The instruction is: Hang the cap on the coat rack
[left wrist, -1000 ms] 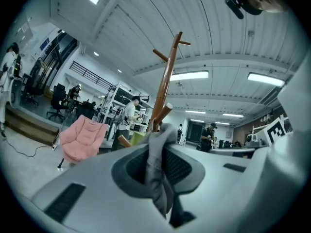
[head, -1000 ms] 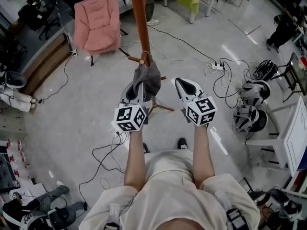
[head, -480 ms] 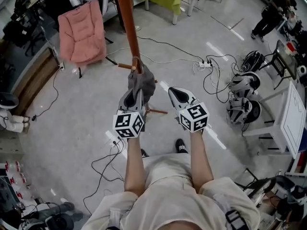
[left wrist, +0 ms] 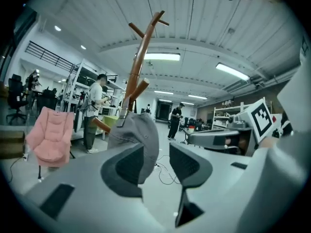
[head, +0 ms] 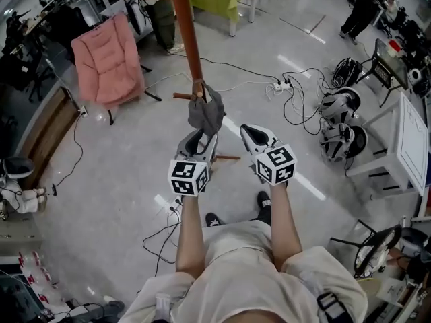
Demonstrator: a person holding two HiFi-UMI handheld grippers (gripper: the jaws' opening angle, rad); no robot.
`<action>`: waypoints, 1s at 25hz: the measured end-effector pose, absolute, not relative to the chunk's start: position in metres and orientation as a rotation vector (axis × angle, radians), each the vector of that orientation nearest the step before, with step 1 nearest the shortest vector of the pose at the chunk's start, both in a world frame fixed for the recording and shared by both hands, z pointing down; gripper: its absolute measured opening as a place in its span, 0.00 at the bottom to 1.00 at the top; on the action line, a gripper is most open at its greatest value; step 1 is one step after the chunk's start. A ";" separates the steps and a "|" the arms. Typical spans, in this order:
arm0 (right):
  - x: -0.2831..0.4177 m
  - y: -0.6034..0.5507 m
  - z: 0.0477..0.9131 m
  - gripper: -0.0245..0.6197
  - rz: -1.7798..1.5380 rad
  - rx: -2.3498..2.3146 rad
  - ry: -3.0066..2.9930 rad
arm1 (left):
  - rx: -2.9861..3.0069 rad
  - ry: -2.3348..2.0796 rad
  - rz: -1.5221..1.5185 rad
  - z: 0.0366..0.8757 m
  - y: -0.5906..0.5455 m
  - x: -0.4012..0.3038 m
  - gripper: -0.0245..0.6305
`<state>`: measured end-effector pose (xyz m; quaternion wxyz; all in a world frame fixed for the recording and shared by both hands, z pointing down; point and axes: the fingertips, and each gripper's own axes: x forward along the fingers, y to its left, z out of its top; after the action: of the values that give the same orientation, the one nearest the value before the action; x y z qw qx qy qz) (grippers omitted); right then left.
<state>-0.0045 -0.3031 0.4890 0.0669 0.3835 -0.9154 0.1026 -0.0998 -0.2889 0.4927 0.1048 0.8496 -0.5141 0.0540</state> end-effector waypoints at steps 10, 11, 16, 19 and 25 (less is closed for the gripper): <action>-0.021 -0.270 0.507 0.04 0.363 1.254 -2.709 | 2.584 -1.470 0.205 0.495 -0.254 -0.133 0.29; -0.021 -0.270 0.506 0.05 0.364 1.254 -2.710 | 2.589 -1.463 0.189 0.494 -0.253 -0.134 0.29; -0.031 -0.266 0.514 0.05 0.393 1.147 -2.722 | 2.609 -1.460 0.163 0.490 -0.247 -0.135 0.28; -0.041 -0.262 0.518 0.05 0.385 1.061 -2.711 | 2.624 -1.478 0.167 0.483 -0.246 -0.139 0.28; -0.048 -0.256 0.531 0.05 0.389 0.970 -2.666 | 2.591 -1.527 0.124 0.479 -0.241 -0.149 0.28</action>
<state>-0.0477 -0.2555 0.5312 0.1386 0.3354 -0.9221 0.1344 -0.1488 -0.2406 0.4789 0.0656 0.8590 -0.5061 0.0411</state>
